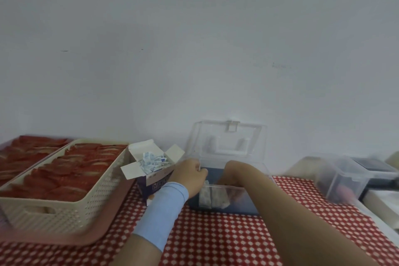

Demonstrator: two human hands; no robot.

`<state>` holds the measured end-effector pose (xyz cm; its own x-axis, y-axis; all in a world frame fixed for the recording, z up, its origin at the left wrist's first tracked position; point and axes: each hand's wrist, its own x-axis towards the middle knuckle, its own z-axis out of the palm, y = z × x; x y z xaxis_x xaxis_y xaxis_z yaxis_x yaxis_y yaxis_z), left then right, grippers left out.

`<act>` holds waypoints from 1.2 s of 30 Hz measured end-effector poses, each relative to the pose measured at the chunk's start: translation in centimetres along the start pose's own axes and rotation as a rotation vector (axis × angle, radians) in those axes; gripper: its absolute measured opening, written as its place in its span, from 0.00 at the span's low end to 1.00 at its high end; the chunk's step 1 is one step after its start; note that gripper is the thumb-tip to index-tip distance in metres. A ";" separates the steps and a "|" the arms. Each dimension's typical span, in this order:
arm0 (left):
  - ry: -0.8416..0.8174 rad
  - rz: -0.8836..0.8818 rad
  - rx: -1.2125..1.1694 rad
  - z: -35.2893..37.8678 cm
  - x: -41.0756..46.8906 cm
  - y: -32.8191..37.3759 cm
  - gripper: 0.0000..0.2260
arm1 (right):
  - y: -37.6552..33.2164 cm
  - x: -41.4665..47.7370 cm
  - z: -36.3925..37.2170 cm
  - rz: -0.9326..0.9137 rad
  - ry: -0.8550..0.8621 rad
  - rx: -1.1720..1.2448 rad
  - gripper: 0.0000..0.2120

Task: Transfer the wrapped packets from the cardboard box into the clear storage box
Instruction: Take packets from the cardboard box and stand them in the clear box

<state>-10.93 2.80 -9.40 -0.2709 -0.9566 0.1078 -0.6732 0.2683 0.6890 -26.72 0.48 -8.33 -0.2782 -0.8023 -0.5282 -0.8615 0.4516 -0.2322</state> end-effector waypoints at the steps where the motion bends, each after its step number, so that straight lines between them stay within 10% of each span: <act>1: -0.001 0.000 -0.010 0.0 0.0 0.0 0.12 | 0.2 0.1 -0.1 0.012 0.000 0.051 0.17; 36: -0.061 -0.029 0.108 -0.9 -0.6 1.3 0.13 | 0.9 -0.9 -0.5 -0.006 -0.108 0.181 0.17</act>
<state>-10.98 3.66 -7.93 -0.2896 -0.9562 0.0431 -0.7504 0.2547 0.6099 -27.44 1.36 -7.64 -0.2182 -0.7631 -0.6084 -0.7697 0.5179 -0.3734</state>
